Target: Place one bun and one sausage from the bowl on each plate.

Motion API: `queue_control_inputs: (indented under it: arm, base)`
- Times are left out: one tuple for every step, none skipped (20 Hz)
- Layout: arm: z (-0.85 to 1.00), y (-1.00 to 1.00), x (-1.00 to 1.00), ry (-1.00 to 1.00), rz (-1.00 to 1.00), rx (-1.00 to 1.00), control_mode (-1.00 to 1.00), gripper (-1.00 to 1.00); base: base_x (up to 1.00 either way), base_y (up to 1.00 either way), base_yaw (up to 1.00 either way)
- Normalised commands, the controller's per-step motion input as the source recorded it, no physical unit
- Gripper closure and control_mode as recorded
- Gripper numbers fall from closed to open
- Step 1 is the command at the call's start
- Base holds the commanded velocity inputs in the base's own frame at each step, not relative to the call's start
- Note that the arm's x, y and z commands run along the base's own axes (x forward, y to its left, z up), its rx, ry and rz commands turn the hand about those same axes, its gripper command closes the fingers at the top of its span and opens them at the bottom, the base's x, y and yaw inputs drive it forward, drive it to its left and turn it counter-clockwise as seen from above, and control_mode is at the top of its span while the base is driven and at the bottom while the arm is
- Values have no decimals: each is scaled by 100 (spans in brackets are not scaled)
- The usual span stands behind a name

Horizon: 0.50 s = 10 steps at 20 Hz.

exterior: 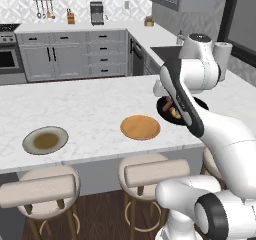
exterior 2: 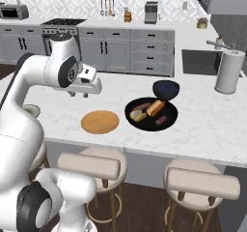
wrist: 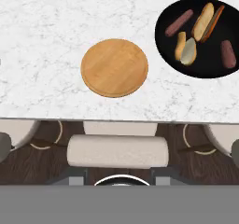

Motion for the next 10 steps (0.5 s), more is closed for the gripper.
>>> queue_control_inputs:
  arm:
    - [0, -12, -1, 0, 0, 0, -100, -100]
    - [-16, -68, 0, 8, -25, 2, -100, -100]
    - [-26, -100, 3, 0, -24, 0, -100, -100]
    - [-19, -100, 26, 0, -27, 0, -100, -100]
    - [-10, -100, 36, 0, -29, 0, -100, -100]
    - [-7, -100, 46, 0, -33, 0, -100, -100]
    - [-4, -100, 45, 0, -34, 0, -100, -100]
    - [-4, -100, 50, 0, -36, 0, -100, -100]
    - [-9, -100, 60, 0, -37, 0, -100, -100]
    - [-16, -100, 63, 0, -36, 0, -100, -100]
  base:
    - [0, 0, 0]
    - [0, 0, 0]
    - [0, 0, 0]
    - [0, 0, 0]
    - [0, 0, 0]
    - [0, 0, 0]
    - [0, 0, 0]
    - [0, 0, 0]
    - [0, 0, 0]
    - [0, 0, 0]
